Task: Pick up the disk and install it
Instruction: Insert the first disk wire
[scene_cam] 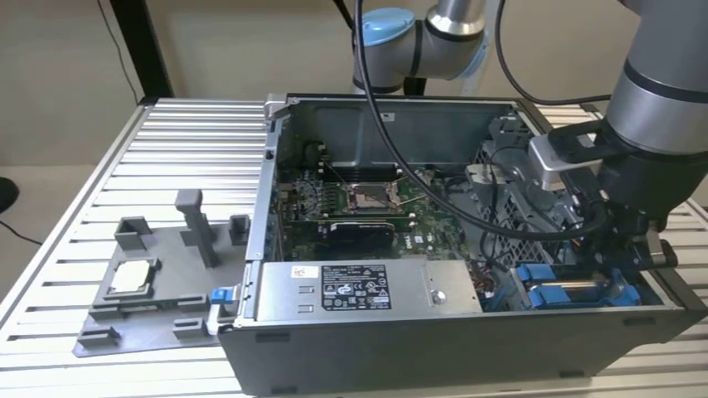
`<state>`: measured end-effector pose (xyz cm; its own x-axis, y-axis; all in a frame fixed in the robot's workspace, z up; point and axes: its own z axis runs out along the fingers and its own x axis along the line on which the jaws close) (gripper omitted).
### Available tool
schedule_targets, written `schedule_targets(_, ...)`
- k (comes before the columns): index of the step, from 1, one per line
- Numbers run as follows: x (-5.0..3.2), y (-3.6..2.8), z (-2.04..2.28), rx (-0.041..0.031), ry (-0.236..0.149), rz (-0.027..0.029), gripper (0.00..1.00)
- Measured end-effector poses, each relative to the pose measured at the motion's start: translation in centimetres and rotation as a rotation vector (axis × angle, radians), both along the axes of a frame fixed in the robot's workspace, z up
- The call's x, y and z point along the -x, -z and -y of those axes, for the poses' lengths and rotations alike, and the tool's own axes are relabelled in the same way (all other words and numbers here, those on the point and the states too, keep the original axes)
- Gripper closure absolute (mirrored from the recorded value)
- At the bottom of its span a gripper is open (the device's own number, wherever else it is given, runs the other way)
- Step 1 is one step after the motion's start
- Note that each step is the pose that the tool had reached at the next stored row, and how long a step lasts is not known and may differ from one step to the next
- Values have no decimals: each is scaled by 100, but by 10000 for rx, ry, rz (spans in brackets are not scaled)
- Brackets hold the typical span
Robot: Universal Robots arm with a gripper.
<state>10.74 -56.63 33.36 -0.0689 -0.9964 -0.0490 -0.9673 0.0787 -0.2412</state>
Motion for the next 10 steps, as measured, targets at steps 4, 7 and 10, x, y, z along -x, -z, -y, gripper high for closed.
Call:
schedule_targets(4,0,-5,0,-1,25,0,100)
schedule_targets(7,0,-15,0,1,41,0,100)
schedule_targets(10,1,-16,1,2,77,0,100)
